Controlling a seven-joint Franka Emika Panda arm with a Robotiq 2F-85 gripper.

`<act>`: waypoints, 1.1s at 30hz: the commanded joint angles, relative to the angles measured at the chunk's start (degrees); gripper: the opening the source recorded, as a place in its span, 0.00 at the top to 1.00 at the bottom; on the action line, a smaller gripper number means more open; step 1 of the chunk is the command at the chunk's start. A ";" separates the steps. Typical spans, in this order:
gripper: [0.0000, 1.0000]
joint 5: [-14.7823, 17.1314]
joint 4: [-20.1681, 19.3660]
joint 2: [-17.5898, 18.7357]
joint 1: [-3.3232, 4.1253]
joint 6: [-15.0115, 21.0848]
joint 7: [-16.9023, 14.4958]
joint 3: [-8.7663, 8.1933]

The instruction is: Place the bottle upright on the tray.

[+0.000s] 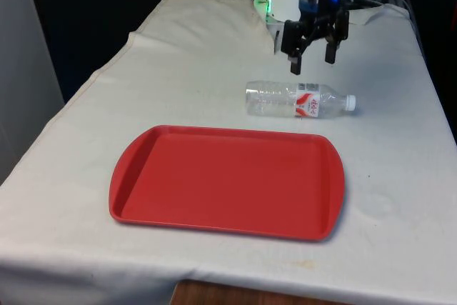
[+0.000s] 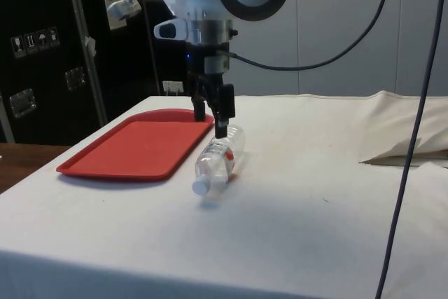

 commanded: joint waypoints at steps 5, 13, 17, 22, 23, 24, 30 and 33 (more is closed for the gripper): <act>0.00 -0.69 0.00 0.52 0.11 0.52 -0.92 -0.11; 0.00 -0.92 0.17 1.09 0.17 -0.06 -3.50 -0.11; 0.00 -0.86 0.17 1.03 0.23 -0.17 -4.18 0.00; 0.00 -0.46 0.11 0.92 0.06 -0.23 -4.70 0.23; 0.00 -0.46 0.11 0.92 0.11 -0.23 -4.64 0.23; 0.00 -0.06 0.06 0.86 0.00 -0.23 -4.93 0.40; 0.00 -0.92 0.40 1.09 0.17 -0.46 -4.35 0.17; 0.00 -1.15 0.57 1.20 0.17 -0.57 -4.53 0.17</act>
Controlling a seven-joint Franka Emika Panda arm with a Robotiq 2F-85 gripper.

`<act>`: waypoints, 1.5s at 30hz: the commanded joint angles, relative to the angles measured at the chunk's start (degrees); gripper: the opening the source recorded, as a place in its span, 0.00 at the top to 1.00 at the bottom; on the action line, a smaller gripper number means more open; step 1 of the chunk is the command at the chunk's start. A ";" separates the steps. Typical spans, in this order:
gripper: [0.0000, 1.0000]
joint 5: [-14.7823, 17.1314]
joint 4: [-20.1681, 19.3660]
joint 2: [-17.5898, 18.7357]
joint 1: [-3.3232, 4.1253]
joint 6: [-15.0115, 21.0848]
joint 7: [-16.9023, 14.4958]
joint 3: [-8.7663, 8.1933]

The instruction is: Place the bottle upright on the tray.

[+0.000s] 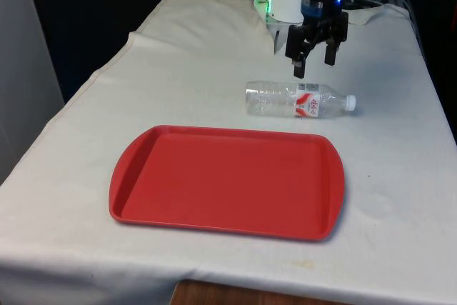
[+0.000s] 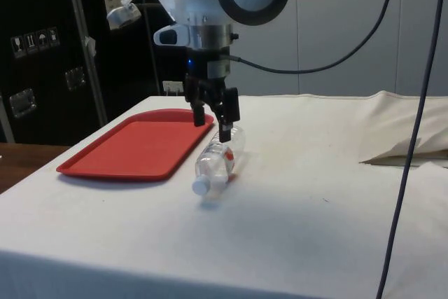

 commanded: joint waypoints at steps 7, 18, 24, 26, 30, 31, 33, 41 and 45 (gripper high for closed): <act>0.00 -2.06 0.74 0.52 0.11 -0.57 0.23 -0.34; 0.00 -2.81 1.26 0.69 0.06 -1.03 -1.49 -0.17; 0.00 -2.35 1.38 0.69 0.00 -1.43 -3.04 0.06; 0.00 -2.23 1.38 0.69 0.00 -1.66 -3.44 0.17; 0.00 -2.23 1.32 0.52 -0.06 -1.83 -3.72 0.17; 0.00 -1.95 1.60 0.69 -0.06 -2.35 -4.30 0.40; 0.00 -1.89 1.66 0.63 -0.11 -2.69 -4.64 0.46; 0.00 -1.95 1.83 0.69 -0.06 -3.15 -6.53 0.46; 0.00 -2.06 1.83 0.63 -0.06 -3.38 -7.91 0.52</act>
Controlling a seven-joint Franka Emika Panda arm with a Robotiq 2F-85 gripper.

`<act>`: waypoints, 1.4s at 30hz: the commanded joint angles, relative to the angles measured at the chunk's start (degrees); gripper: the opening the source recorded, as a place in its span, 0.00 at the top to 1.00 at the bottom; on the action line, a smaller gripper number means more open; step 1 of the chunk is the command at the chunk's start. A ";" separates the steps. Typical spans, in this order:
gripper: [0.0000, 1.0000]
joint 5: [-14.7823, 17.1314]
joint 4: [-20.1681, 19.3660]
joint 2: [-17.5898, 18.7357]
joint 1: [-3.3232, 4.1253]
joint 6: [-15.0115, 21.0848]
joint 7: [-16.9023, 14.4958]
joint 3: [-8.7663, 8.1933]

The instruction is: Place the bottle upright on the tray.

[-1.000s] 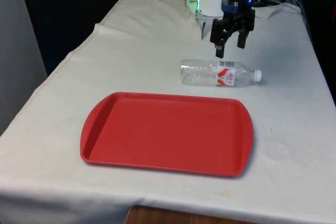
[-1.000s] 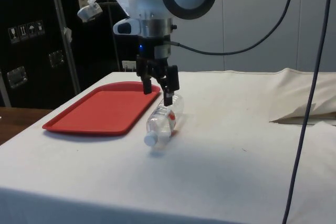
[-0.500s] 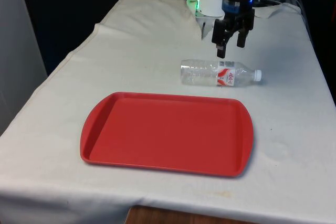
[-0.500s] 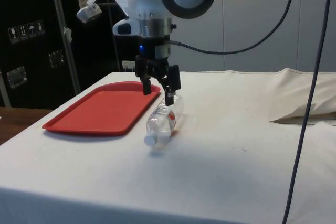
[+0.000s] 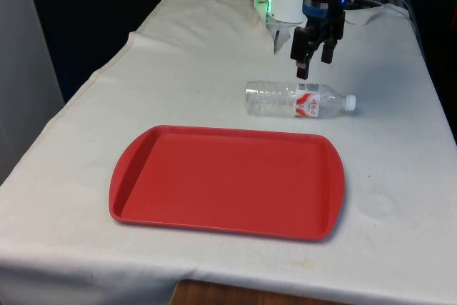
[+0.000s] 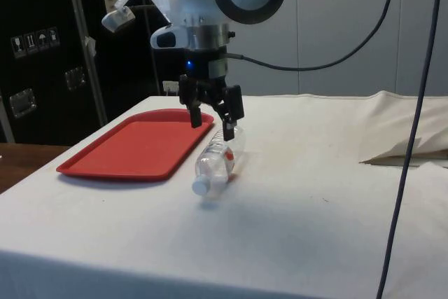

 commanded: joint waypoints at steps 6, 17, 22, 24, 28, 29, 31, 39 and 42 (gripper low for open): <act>0.00 0.00 0.23 0.23 0.00 -0.17 -1.89 0.11; 0.00 -0.92 0.57 0.57 0.11 -1.03 -5.21 -0.23; 0.00 -2.01 0.92 0.57 0.29 -2.35 -5.27 -0.46; 0.00 -2.81 1.15 0.57 0.29 -3.27 -5.10 -0.52; 0.00 -4.87 1.60 0.52 0.34 -5.10 -4.58 -0.57; 0.00 -3.38 1.32 0.29 0.00 -4.81 -5.56 -0.06; 0.00 -5.61 1.72 0.52 0.34 -5.73 -4.35 -0.57; 0.00 -9.11 2.41 0.52 0.34 -8.02 -3.38 -0.52; 0.00 -11.00 2.64 0.57 0.34 -8.94 -2.86 -0.52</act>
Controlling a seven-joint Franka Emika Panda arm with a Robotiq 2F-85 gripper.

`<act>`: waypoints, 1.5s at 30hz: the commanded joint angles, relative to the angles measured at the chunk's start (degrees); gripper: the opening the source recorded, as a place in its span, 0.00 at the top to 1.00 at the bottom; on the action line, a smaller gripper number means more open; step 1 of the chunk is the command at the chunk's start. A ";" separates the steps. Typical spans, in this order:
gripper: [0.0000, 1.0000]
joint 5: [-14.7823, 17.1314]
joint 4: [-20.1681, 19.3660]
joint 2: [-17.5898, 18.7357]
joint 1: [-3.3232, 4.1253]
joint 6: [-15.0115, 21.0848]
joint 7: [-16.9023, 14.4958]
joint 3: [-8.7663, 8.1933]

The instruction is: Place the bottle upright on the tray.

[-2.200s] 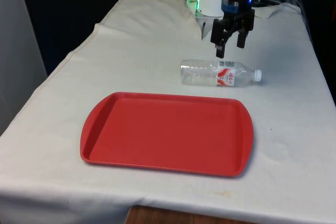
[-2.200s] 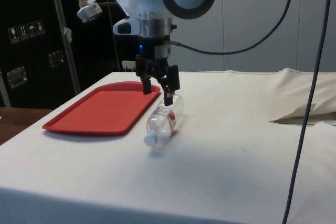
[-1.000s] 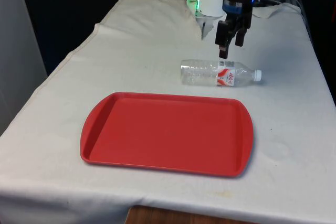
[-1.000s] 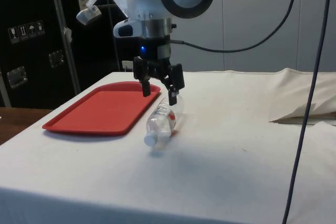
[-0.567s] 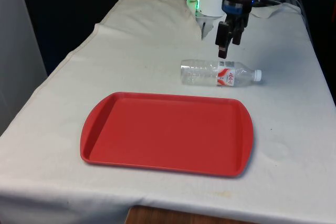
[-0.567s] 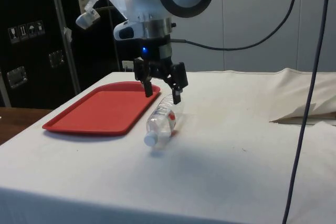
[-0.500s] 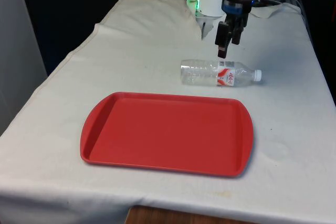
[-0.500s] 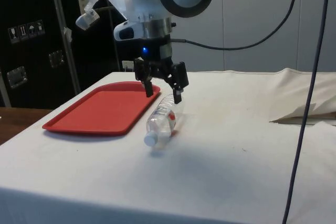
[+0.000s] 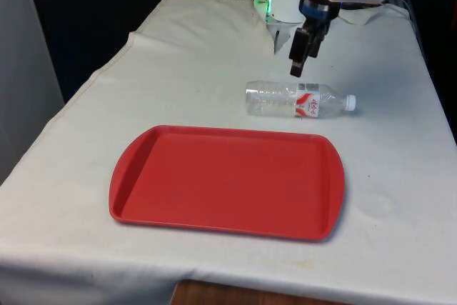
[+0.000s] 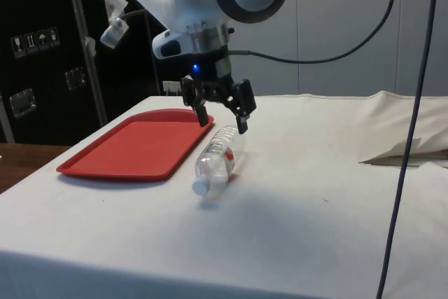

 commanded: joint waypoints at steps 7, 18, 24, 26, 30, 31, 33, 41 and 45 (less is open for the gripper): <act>0.00 -4.70 0.86 0.34 0.34 -1.89 1.72 -0.34; 0.00 -8.94 1.20 0.52 0.29 -3.27 2.18 -0.23; 0.00 -10.03 0.92 0.52 0.00 -3.21 1.38 0.00; 0.00 -11.86 1.32 0.86 0.29 -3.78 2.06 -0.23; 0.00 -13.24 1.43 1.15 0.29 -3.84 2.06 -0.23; 0.00 -13.58 1.43 1.26 0.29 -3.78 2.01 -0.23; 0.00 -12.95 1.03 0.97 0.00 -3.44 1.38 0.00; 0.00 -16.56 3.09 3.38 0.23 -3.72 1.66 -0.29; 0.00 -17.36 3.67 4.01 0.23 -3.84 1.66 -0.29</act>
